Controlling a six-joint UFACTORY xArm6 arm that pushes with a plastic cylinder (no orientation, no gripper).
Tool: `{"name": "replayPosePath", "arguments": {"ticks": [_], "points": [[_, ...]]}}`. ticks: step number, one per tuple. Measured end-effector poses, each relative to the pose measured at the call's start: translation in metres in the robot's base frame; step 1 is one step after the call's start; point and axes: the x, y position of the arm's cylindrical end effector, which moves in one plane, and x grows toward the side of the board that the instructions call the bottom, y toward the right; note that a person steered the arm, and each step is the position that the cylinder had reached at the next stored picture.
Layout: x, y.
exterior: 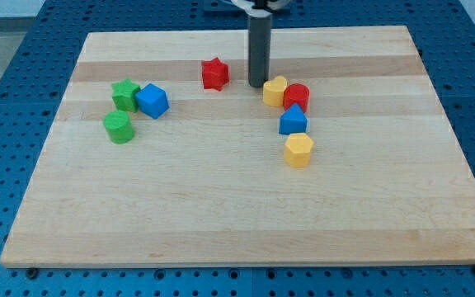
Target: Slide the red star into the heart
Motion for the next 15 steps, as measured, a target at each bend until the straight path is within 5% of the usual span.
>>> {"name": "replayPosePath", "arguments": {"ticks": [2,4,7,15], "points": [[-0.063,-0.039],[-0.054,-0.110],[0.002,-0.080],[-0.008,-0.003]]}}
